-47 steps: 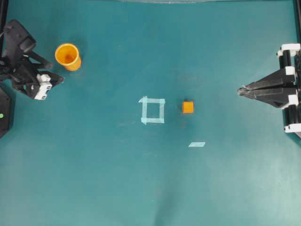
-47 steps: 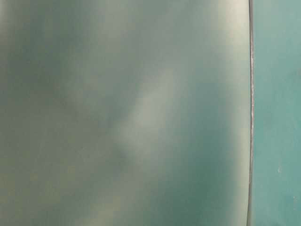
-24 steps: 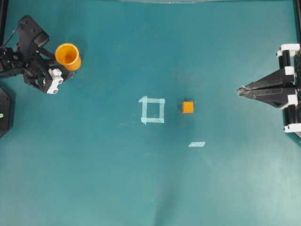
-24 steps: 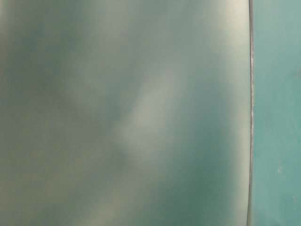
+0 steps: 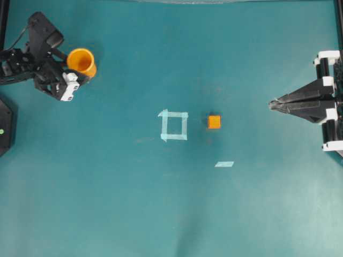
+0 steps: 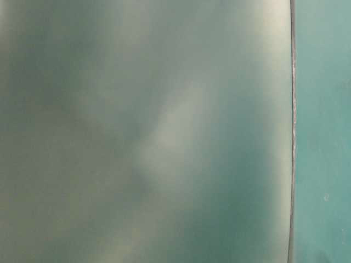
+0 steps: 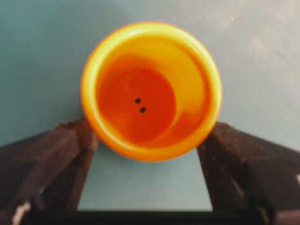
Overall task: Lift the orange cup with left arm.
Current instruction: 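Lower the open left gripper around the orange cup's rim, then close the left gripper on the orange cup's wall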
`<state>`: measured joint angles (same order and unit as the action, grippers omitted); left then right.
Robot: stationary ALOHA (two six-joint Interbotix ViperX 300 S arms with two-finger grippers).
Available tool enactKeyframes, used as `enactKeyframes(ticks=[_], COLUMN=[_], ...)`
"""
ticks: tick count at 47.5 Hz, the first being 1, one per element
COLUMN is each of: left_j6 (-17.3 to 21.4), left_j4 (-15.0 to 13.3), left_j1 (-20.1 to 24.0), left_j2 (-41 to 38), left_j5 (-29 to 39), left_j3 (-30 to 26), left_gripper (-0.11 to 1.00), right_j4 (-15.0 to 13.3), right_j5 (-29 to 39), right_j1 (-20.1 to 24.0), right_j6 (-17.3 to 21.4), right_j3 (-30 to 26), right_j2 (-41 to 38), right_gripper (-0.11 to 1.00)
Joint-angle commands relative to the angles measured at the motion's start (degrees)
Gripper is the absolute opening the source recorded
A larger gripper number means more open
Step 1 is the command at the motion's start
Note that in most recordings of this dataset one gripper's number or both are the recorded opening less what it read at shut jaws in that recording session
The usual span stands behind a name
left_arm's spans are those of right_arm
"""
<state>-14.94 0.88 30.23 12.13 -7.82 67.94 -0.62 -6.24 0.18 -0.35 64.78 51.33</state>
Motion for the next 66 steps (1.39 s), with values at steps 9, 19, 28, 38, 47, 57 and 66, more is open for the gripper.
enactKeyframes(ticks=[9,19,28,38,47,57,66], left_j6=[1.93,3.60,5.63,5.63,5.27,4.75,4.75], left_j4=[0.18,0.18,0.18,0.09,0.00,-0.09,-0.09], left_j1=[0.26,0.18,-1.67,-2.29,-2.29,-2.46,-2.55], left_j2=[-2.99,-4.39,-4.83,-4.83,-4.83,-5.36,-6.33], left_j5=[-2.11,-5.54,-6.06,-6.42,-6.42,-6.42,-6.42], left_j3=[-3.34,-3.60,-3.25,-3.34,-3.43,-4.13,-5.71], left_gripper=[0.74,0.74,0.74,0.74,0.77,0.84,0.84], right_j4=[-0.09,-0.09,-0.09,-0.09,-0.09,-0.09,-0.09], right_j5=[-0.26,-0.26,-0.26,-0.26,-0.26,-0.26,-0.26], right_j1=[0.26,0.53,0.70,0.79,1.23,1.58,1.85], right_j6=[0.18,0.18,0.18,0.18,0.18,0.18,0.18], right_j3=[-0.97,-0.97,-0.97,-1.05,-1.05,-1.05,-0.97], right_j2=[-0.09,-0.18,-0.09,-0.09,-0.09,-0.18,-0.35], right_gripper=[0.00,0.00,0.00,0.00,0.00,0.00,0.00])
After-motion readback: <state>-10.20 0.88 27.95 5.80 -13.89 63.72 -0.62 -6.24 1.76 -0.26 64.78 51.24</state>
